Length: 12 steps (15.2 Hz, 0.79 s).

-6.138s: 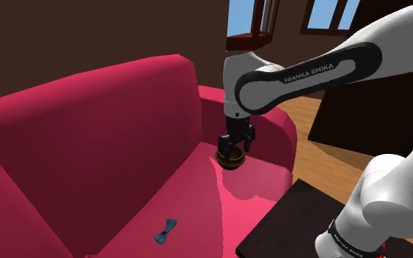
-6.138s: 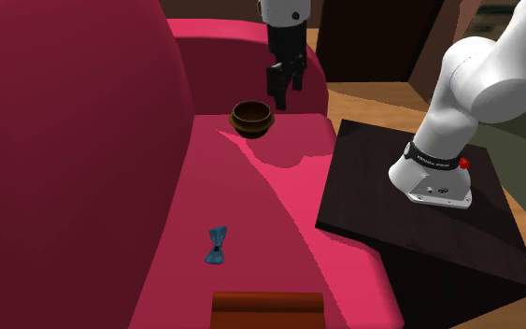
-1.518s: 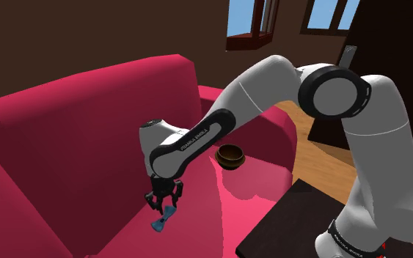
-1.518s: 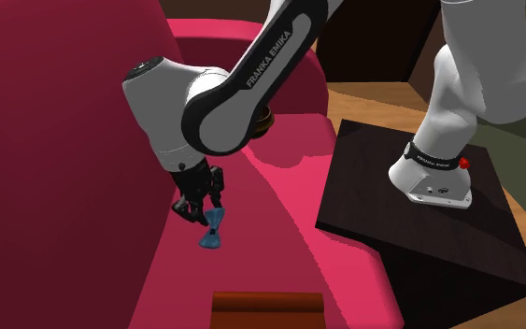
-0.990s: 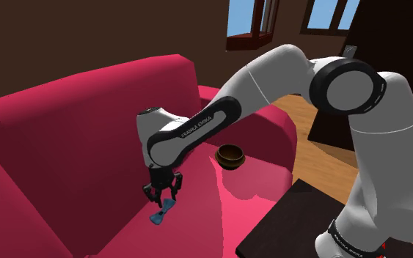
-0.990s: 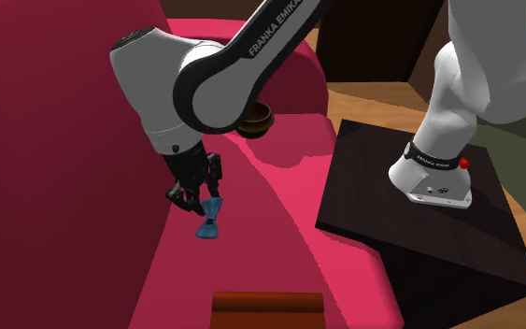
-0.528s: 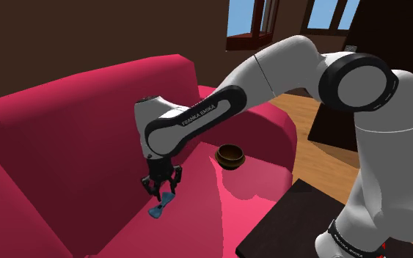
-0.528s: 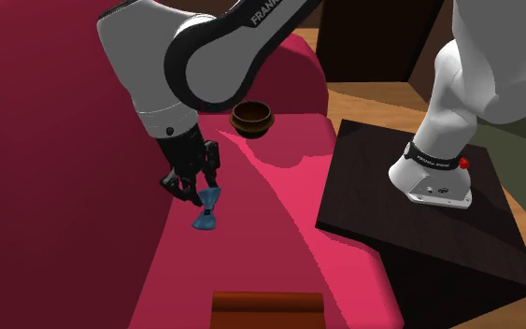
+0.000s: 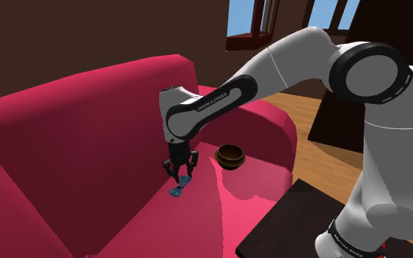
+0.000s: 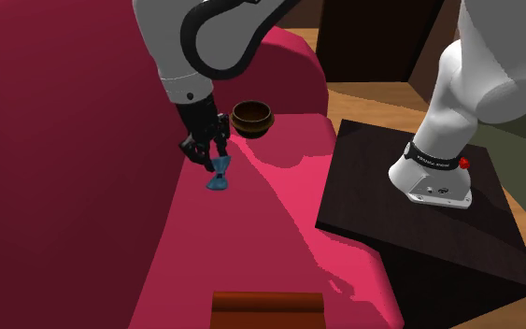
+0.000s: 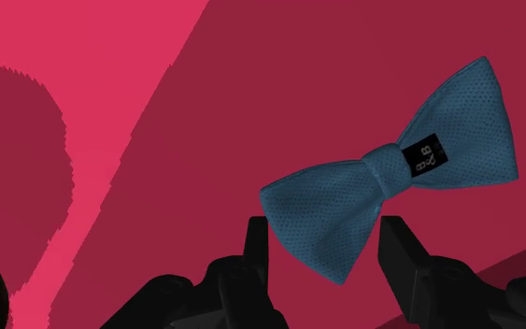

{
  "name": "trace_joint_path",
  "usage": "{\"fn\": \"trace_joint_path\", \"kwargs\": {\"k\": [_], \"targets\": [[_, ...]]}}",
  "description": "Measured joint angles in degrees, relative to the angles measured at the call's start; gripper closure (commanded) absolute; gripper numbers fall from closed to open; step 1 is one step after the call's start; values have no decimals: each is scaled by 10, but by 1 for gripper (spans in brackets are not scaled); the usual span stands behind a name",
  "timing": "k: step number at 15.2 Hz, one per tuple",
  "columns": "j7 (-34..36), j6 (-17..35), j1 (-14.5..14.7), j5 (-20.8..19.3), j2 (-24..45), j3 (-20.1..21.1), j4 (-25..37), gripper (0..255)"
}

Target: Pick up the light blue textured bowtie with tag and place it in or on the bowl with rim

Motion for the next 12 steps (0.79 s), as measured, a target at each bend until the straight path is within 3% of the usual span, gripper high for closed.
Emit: {"fn": "trace_joint_path", "kwargs": {"k": [12], "targets": [[-154, -6, -102, 0, -42, -55, -48, 255]]}}
